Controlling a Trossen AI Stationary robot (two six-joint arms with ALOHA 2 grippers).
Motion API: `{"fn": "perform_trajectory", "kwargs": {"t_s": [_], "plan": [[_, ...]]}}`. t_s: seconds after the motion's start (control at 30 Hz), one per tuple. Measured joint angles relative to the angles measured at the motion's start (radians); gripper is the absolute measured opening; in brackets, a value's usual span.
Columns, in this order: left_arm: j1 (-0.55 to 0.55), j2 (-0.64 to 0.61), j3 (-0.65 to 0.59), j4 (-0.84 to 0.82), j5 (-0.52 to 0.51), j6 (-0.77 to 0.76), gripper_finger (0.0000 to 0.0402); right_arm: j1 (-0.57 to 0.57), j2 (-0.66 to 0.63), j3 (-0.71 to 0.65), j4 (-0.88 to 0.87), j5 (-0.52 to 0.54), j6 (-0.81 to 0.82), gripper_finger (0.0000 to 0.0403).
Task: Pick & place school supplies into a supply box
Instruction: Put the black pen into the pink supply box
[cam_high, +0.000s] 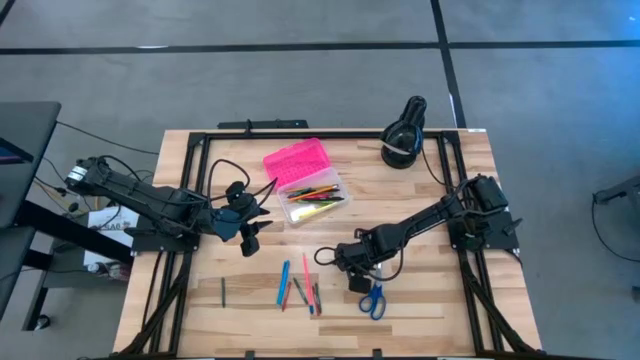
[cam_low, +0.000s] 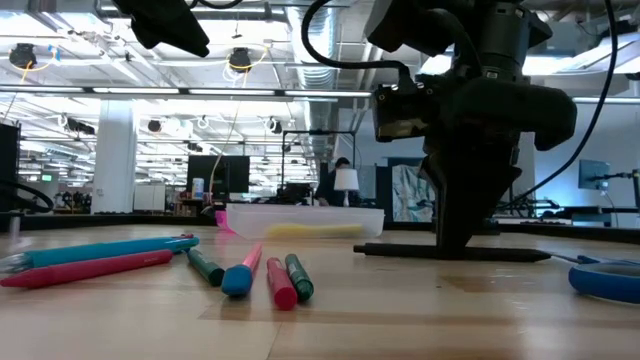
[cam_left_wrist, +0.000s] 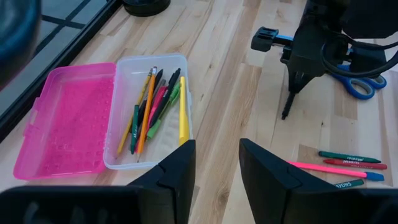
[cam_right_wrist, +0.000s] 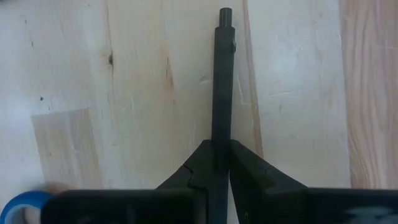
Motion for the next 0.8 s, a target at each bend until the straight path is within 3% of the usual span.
{"fn": "perform_trajectory", "kwargs": {"t_s": [0.43, 0.8], "plan": [[0.0, 0.0, 0.0, 0.0, -0.012, 0.001, 0.0116, -0.003, 0.011, 0.083, -0.061, 0.003, -0.053, 0.0016], [0.0, 0.0, 0.0, -0.003, -0.018, 0.009, 0.0116, -0.087, 0.012, 0.206, -0.136, 0.029, -0.144, 0.0015]]}}
